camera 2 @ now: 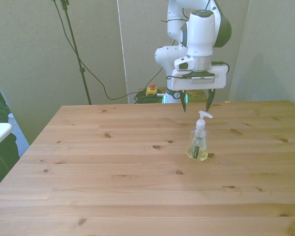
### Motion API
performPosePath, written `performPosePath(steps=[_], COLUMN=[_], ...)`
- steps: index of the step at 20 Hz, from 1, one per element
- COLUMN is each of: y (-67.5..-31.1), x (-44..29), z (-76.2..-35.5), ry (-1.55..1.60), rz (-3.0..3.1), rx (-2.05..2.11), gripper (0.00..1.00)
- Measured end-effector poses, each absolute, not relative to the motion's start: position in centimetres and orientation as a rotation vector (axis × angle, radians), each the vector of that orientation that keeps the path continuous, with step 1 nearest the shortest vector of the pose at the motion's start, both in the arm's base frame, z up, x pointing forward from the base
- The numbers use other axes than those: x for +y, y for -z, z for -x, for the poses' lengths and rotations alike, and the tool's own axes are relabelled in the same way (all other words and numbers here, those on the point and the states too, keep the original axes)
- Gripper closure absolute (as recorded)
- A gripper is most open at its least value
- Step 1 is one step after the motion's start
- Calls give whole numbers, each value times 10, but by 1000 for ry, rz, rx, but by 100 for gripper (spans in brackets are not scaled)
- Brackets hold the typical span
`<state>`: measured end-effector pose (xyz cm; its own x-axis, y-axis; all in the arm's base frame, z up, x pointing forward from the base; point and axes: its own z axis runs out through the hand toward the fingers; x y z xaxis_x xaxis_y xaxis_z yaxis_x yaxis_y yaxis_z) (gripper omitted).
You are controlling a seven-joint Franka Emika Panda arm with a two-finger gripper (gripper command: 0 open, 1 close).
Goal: Knock down the sanitizer
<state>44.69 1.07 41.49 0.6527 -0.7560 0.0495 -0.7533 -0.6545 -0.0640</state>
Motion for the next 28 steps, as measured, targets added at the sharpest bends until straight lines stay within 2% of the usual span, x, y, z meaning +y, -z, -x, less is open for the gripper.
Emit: performPosePath(steps=[7,15,21,28], y=[-422,-429,-420,-414], x=[23,22,16,-6], z=[-509,-543,-570,-619], ry=[111,114,106,146], rz=[2801,2795,2789,2704], rx=[1353,1411,1470,1600], gripper=[100,100,100,100])
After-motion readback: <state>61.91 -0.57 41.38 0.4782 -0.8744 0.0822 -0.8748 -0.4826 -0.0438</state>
